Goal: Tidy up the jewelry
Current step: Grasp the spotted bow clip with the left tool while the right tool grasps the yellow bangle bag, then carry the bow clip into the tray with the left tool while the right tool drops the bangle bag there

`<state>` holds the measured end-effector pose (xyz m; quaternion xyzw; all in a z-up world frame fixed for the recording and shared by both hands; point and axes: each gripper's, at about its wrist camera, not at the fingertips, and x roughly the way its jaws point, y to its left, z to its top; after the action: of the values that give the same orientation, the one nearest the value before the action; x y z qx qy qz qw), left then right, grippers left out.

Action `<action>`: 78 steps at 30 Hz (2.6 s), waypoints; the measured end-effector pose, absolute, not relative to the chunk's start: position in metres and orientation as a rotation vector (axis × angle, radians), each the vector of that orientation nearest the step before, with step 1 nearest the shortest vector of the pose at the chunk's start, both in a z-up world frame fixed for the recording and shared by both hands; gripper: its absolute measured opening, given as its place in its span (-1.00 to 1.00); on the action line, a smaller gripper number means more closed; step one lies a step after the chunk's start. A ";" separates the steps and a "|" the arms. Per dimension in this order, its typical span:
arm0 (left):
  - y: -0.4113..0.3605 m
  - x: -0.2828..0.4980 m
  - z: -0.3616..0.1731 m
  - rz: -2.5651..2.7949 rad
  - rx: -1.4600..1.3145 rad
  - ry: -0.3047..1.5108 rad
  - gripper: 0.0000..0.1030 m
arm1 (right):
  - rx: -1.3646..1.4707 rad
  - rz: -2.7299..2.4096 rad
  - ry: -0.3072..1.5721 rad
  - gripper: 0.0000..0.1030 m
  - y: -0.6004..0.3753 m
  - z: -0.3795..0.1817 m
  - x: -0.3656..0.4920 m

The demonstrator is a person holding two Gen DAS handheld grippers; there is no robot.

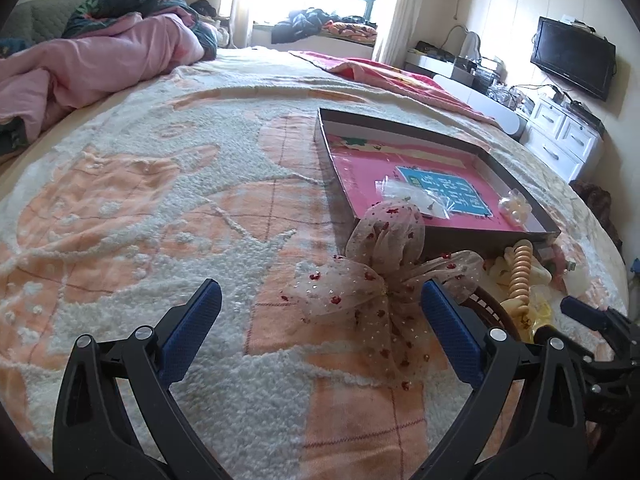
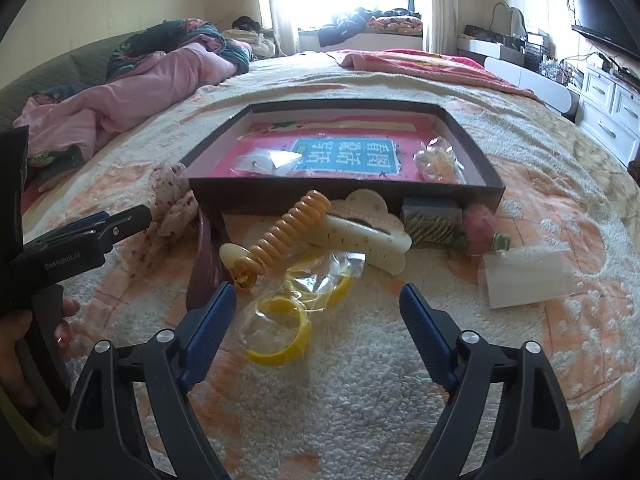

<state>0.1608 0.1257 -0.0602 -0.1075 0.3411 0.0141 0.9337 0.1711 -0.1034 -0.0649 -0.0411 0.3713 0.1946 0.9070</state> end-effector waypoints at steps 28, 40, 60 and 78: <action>0.114 0.172 -0.061 -0.093 -0.214 0.722 -0.87 | -0.076 0.430 0.777 -0.38 -0.105 -0.076 0.170; 0.091 0.142 -0.037 -0.146 -0.160 0.681 -0.88 | -0.013 0.395 0.776 -0.39 -0.135 -0.063 0.165; 0.040 0.151 -0.017 -0.229 -0.120 0.668 -0.87 | 0.017 0.347 0.709 -0.39 -0.178 -0.032 0.161; 0.020 0.204 -0.010 -0.217 -0.124 0.678 -0.86 | 0.019 0.329 0.676 -0.39 -0.194 -0.018 0.213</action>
<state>0.2038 0.0196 -0.0099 -0.0606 0.3319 -0.1062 0.9354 0.2128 -0.1939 -0.0182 0.0092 0.3303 0.1608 0.9300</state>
